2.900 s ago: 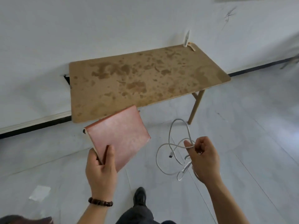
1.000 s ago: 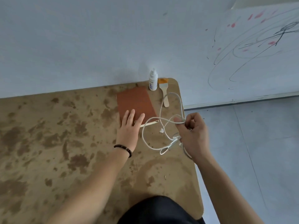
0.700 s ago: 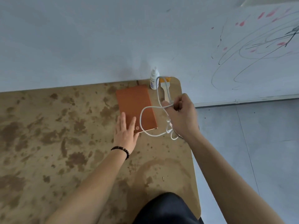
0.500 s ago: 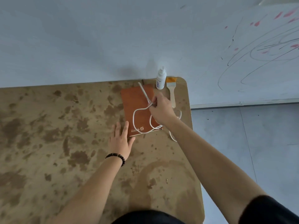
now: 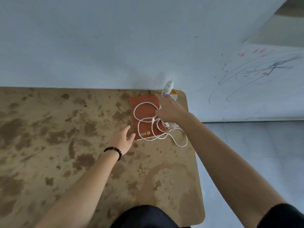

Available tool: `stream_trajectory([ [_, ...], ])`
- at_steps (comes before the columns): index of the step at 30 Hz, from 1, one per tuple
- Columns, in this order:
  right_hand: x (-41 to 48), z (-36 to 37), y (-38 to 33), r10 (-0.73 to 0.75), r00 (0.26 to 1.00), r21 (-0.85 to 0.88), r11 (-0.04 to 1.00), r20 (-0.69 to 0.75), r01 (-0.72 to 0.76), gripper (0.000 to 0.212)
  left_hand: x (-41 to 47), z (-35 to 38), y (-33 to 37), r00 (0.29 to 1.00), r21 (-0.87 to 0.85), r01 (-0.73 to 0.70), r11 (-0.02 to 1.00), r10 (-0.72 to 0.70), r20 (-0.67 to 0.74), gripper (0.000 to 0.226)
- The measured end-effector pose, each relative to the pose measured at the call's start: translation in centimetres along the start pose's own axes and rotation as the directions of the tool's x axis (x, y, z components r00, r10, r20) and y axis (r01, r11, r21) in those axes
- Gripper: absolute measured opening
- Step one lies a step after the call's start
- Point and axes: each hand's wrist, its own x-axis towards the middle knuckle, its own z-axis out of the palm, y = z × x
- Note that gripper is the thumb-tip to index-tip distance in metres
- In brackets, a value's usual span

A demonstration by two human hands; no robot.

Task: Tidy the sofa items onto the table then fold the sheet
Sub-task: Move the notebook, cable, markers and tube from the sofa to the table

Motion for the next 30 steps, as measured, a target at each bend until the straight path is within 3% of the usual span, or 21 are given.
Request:
stream_trajectory([
  [3, -5.0, -1.3, 0.7, -0.059, 0.959, 0.118, 0.988, -0.278, 0.095, 0.046, -4.1, -4.7, -1.7, 0.959, -0.033, -0.101, 0.994, 0.089, -0.268, 0.053],
  [6, -10.9, 0.1, 2.3, -0.071, 0.898, 0.221, 0.958, -0.433, 0.183, 0.037, -10.5, -7.9, -3.9, 0.933, -0.224, -0.122, 0.967, 0.035, -0.359, 0.060],
  [10, -18.0, 4.3, 4.7, -0.075, 0.885, 0.360, 0.895, -0.460, 0.263, 0.029, -20.0, -8.1, -5.9, 0.882, -0.384, -0.083, 0.919, -0.111, -0.457, 0.057],
  [13, -22.6, 8.1, 6.6, -0.087, 0.908, 0.484, 0.823, -0.411, 0.298, 0.029, -27.4, -4.9, -5.1, 0.805, -0.499, -0.025, 0.866, -0.278, -0.523, 0.057],
  [17, -27.0, 13.4, 9.2, -0.142, 0.947, 0.545, 0.788, -0.290, 0.285, 0.040, -37.0, 2.7, -2.7, 0.594, -0.622, 0.102, 0.777, -0.549, -0.588, 0.058],
  [21, -29.8, 16.5, 9.0, -0.320, 0.944, 0.529, 0.788, -0.085, 0.315, 0.047, -46.4, 9.7, -1.5, 0.424, -0.707, 0.149, 0.691, -0.690, -0.586, 0.054],
  [23, -31.0, 17.2, 7.7, -0.420, 0.907, 0.490, 0.790, -0.006, 0.369, 0.053, -51.1, 11.5, -1.5, 0.334, -0.725, 0.173, 0.666, -0.733, -0.593, 0.056],
  [30, -35.4, 21.1, -0.3, -0.684, 0.703, 0.400, 0.710, 0.197, 0.579, 0.069, -64.6, 17.0, -2.8, -0.079, -0.835, 0.136, 0.533, -0.835, -0.545, 0.057],
])
